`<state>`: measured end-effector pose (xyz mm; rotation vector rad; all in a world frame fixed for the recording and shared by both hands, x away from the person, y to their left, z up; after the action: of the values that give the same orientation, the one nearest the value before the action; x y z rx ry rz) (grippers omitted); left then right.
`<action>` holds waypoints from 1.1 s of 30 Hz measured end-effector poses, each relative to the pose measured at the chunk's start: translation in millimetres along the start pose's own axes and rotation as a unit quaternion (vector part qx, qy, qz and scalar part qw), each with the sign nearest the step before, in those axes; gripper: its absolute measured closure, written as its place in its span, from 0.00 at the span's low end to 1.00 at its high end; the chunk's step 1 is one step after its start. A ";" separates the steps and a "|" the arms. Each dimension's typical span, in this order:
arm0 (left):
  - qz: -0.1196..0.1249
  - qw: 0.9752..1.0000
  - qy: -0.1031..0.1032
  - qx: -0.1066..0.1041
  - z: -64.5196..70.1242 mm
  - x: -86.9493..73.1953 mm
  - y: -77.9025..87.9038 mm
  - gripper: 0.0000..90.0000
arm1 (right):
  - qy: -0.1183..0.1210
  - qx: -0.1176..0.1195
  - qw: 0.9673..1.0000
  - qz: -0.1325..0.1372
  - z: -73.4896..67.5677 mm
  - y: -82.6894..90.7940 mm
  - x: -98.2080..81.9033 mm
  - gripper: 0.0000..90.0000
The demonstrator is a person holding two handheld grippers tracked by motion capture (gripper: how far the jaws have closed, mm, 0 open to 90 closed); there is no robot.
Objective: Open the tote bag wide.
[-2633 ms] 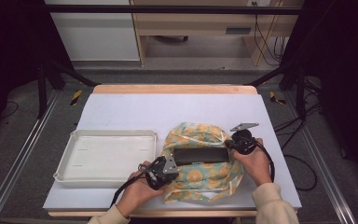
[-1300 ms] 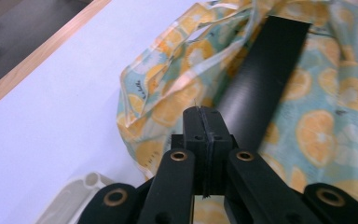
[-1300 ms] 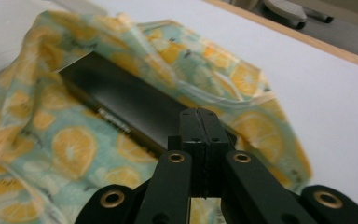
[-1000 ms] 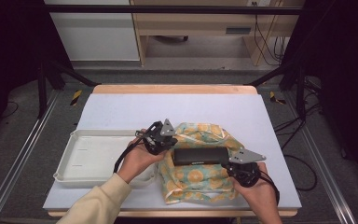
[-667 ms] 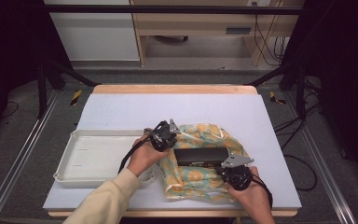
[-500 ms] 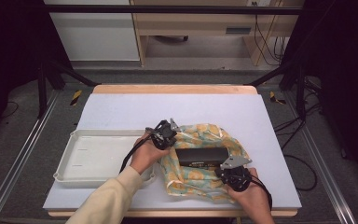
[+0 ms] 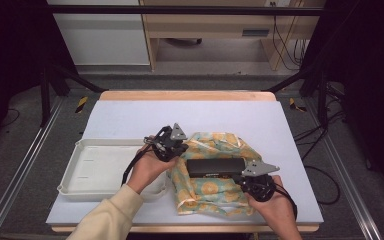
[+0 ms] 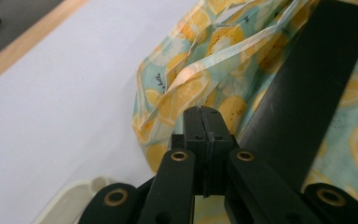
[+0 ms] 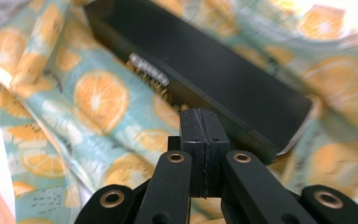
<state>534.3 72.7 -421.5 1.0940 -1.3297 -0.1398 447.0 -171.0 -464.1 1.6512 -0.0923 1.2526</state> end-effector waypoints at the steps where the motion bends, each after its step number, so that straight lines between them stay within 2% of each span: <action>1: 0.006 1.000 0.003 -0.002 0.0 -1.7 4.9 1.00 | 0.000 0.000 1.000 0.002 1.8 1.2 1.7 1.00; 5: 0.037 0.999 0.020 -0.004 -0.8 -15.5 28.8 1.00 | 0.003 0.003 1.000 -0.004 8.7 4.5 10.5 0.98; 7: 0.055 0.998 0.029 0.002 -3.1 -25.0 38.4 1.00 | 0.007 0.006 1.000 -0.008 12.7 4.8 16.8 0.97; 9: 0.062 0.997 0.037 -0.001 -3.9 -34.6 44.2 1.00 | 0.009 0.012 1.000 -0.008 16.3 3.3 22.8 0.95; 13: 0.068 0.997 0.044 0.005 -6.3 -51.1 52.6 0.98 | 0.016 0.015 1.000 -0.017 21.8 0.4 29.9 0.91; 16: 0.067 0.996 0.055 -0.004 -8.0 -58.5 53.8 0.93 | 0.021 0.014 0.999 -0.027 25.5 -0.9 34.6 0.81; 19: 0.057 0.997 0.044 0.024 -9.4 -61.7 53.7 0.76 | 0.018 0.026 0.999 -0.025 25.5 -5.8 38.9 0.70; 21: 0.052 0.997 0.049 0.039 -12.1 -64.8 55.0 0.61 | 0.017 0.028 0.999 -0.028 25.0 -9.4 41.4 0.59; 22: 0.056 0.996 0.058 0.044 -14.0 -66.4 56.1 0.56 | 0.018 0.032 0.999 -0.030 24.3 -10.8 43.0 0.56; 24: 0.060 0.994 0.075 0.045 -18.1 -70.1 58.9 0.49 | 0.029 0.039 0.998 -0.030 23.0 -12.0 46.3 0.51; 27: 0.057 0.993 0.091 0.053 -23.9 -78.9 60.7 0.36 | 0.044 0.052 0.997 -0.033 20.7 -12.9 51.2 0.41; 30: 0.055 0.993 0.092 0.047 -26.2 -84.7 60.0 0.23 | 0.056 0.061 0.995 -0.048 19.7 -16.0 55.4 0.33; 33: 0.072 0.992 0.097 0.038 -30.1 -88.0 62.6 0.16 | 0.071 0.058 0.994 -0.066 20.4 -18.6 61.5 0.30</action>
<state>501.6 179.1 -435.0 1.0441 -1.2420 0.1220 499.6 -147.7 -428.9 1.6324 0.1780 1.2895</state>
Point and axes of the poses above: each handheld gripper's, and its own axes: y roughly backward along the jaws, x roughly out of its top, z roughly to its right, the point moved 5 cm from there along -y, roughly forward along the jaws
